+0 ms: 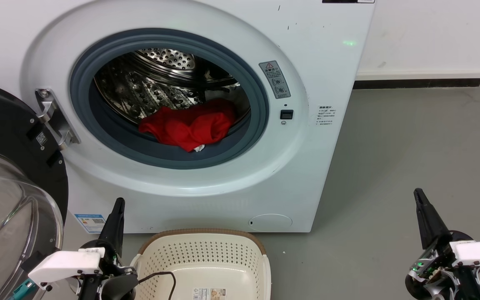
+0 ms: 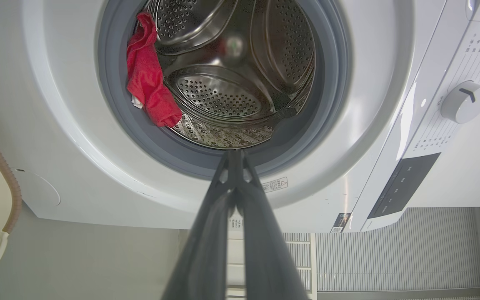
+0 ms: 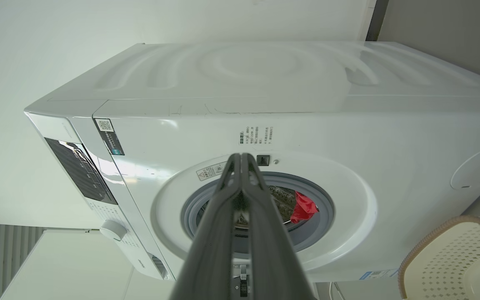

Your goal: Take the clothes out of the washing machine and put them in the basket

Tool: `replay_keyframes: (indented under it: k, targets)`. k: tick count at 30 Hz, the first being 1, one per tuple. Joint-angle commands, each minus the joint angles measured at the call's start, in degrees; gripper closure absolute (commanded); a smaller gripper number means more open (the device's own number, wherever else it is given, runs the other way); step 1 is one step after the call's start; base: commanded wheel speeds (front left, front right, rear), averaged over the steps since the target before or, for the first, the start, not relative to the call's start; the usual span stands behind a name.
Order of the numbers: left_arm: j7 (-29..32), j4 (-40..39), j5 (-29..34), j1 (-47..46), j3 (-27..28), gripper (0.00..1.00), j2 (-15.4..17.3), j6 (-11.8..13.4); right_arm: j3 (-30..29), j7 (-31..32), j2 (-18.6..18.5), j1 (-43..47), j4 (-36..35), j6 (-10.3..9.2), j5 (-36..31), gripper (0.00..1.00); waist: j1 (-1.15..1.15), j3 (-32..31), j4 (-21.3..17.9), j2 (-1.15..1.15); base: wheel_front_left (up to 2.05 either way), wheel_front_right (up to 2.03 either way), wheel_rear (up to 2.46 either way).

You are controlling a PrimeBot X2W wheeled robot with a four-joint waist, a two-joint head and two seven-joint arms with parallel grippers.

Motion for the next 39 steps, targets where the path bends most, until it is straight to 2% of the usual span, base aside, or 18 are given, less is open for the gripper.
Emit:
replay_keyframes:
  k: [1,23,24,31,39]
  targets:
    - [0.1,0.0,0.1,-0.4,0.2,1.00,-0.1,-0.2,0.0,0.1,0.2,-0.8,0.1,0.00,-0.3,1.00,0.00,0.0,0.0,0.00,0.00,0.00,0.00]
    - [0.1,0.0,0.1,-0.4,0.2,1.00,-0.1,-0.1,0.0,0.0,0.2,-0.7,0.1,0.00,-0.3,1.00,0.00,0.0,0.0,0.00,0.00,0.00,0.00]
    - [0.0,0.1,0.0,0.0,0.0,0.00,0.0,0.0,0.0,0.0,0.0,0.0,0.0,0.00,0.0,0.00,0.00,0.0,0.0,0.00,0.00,0.00,0.00]
    - [-1.5,0.2,1.5,1.0,-0.3,0.00,-0.1,0.0,-0.1,-1.5,0.1,1.3,0.6,0.00,-1.5,0.00,0.00,0.0,0.0,0.00,0.00,0.00,0.00]
    - [-3.7,-2.3,9.4,1.2,0.0,0.00,-0.1,1.1,-1.0,-3.7,0.1,2.0,-1.8,0.00,-9.7,0.00,0.00,0.2,0.0,0.00,0.00,0.00,0.00]
